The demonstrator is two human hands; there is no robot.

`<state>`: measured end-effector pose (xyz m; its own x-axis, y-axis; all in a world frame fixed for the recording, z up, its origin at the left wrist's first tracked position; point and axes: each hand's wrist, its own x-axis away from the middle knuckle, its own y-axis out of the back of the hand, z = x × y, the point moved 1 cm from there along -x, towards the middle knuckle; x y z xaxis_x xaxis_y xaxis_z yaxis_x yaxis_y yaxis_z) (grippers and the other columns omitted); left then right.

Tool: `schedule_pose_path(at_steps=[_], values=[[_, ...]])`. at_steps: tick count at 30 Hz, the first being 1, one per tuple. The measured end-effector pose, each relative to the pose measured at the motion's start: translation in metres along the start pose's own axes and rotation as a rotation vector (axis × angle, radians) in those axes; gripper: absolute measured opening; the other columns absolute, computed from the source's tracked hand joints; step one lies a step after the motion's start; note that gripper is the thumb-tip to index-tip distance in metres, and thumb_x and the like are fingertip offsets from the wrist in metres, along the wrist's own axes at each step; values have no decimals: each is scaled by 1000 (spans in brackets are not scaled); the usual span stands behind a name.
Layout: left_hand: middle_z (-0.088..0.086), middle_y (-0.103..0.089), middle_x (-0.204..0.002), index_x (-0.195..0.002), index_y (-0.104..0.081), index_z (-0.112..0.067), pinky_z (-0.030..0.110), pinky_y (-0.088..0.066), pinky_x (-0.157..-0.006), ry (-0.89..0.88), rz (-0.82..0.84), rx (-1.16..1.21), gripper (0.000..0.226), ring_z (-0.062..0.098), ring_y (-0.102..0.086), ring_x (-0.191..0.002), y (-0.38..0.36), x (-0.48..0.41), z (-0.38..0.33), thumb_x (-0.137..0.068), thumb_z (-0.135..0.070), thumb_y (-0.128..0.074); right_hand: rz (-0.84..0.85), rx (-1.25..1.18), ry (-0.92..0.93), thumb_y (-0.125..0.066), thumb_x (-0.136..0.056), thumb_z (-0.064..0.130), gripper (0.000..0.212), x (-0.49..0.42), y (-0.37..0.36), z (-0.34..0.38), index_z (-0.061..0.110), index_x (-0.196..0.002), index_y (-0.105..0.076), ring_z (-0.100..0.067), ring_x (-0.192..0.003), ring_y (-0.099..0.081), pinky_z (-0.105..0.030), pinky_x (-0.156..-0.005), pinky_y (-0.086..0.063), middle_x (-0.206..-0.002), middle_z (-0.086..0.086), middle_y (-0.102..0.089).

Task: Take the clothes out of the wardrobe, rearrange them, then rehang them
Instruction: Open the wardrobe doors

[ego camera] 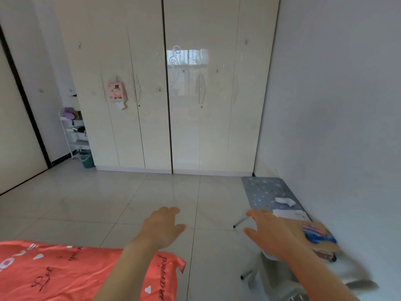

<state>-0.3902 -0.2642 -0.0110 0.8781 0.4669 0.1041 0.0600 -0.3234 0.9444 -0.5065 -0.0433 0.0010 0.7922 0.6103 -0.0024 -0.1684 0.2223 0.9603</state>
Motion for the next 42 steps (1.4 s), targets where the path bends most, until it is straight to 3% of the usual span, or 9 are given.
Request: schedule_pose_path(at_steps=[3, 7, 14, 38, 42], values=[[2, -37, -144, -144, -29, -23, 32, -29, -109, 36, -18, 3, 56, 19, -34, -133, 4, -45, -8, -95, -44, -46, 10, -84, 12, -46, -96, 33, 45, -52, -1, -21, 22, -138, -34, -14, -123, -42, -20, -98, -32, -139, -1, -39], [-1, -36, -144, -144, -29, -24, 30, -30, -108, 48, -81, 24, 54, 16, -35, -132, 6, -102, -22, -96, -43, -44, 6, -133, 28, -49, -95, 32, 45, -120, -3, -46, 22, -137, -37, -14, -121, -45, -21, -98, -34, -134, -2, -43], [-3, -32, -147, -145, -26, -25, 30, -28, -109, 76, -49, 31, 55, 15, -32, -135, 10, -202, -19, -96, -43, -42, 36, -148, 23, -52, -93, 33, 46, -235, -12, -66, 22, -136, -39, -15, -118, -48, -25, -100, -37, -132, -2, -45], [-3, -28, -151, -147, -22, -26, 31, -27, -111, 44, -36, 52, 58, 15, -28, -138, 75, -664, 63, -96, -46, -41, 27, -102, 39, -51, -93, 36, 46, -714, -25, -40, 24, -136, -38, -11, -118, -47, -19, -94, -36, -133, 2, -42], [-2, -28, -151, -146, -23, -25, 32, -27, -111, 54, -50, 33, 57, 15, -29, -137, 83, -747, 61, -96, -45, -42, 27, -131, 63, -53, -92, 35, 48, -801, -30, -49, 22, -136, -40, -13, -120, -46, -23, -101, -36, -134, 0, -43]])
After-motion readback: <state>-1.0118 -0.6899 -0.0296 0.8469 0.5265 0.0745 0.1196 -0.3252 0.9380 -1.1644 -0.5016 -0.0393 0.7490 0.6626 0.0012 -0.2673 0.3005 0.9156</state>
